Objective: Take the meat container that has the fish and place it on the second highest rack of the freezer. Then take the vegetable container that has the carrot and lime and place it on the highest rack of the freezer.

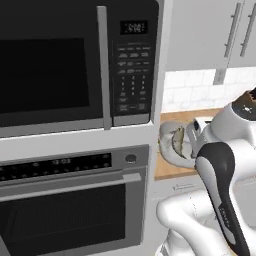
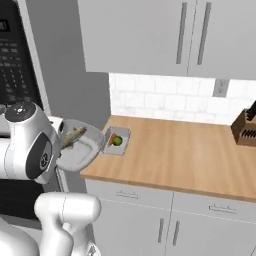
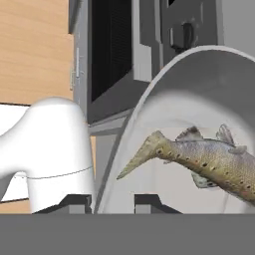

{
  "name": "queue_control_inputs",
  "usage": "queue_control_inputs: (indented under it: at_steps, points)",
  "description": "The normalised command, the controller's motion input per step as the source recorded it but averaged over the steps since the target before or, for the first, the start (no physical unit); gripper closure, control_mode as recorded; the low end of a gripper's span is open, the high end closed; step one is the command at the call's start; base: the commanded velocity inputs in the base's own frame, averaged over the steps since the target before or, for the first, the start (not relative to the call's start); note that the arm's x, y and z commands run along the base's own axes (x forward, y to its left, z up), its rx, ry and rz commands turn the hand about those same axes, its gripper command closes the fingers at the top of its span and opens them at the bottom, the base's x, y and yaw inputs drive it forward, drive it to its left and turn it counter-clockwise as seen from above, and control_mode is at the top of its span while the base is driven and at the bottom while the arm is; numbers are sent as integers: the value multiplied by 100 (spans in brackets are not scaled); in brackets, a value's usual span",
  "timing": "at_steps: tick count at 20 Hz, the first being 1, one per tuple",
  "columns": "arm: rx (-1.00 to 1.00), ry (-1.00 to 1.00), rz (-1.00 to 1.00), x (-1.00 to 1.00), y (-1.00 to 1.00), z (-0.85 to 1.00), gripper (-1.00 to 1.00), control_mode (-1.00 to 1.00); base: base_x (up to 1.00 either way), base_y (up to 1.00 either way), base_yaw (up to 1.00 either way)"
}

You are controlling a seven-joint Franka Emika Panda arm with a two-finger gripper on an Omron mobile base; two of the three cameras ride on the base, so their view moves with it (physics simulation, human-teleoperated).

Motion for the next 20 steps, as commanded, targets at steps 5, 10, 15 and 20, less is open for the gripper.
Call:
queue_control_inputs:
  at_steps: [5, 10, 15, 20]
  points:
    - [0, 0, 0, 0, 0, 0, 100, 100, -38, 95, 0]
    - [0, 0, 0, 0, 0, 0, 100, 100, -36, 82, 0]
    - [0, 0, 0, 0, 0, 0, 100, 100, -40, 74, 0]
    - [0, 0, 0, 0, 0, 0, 100, 100, -49, 80, 0]
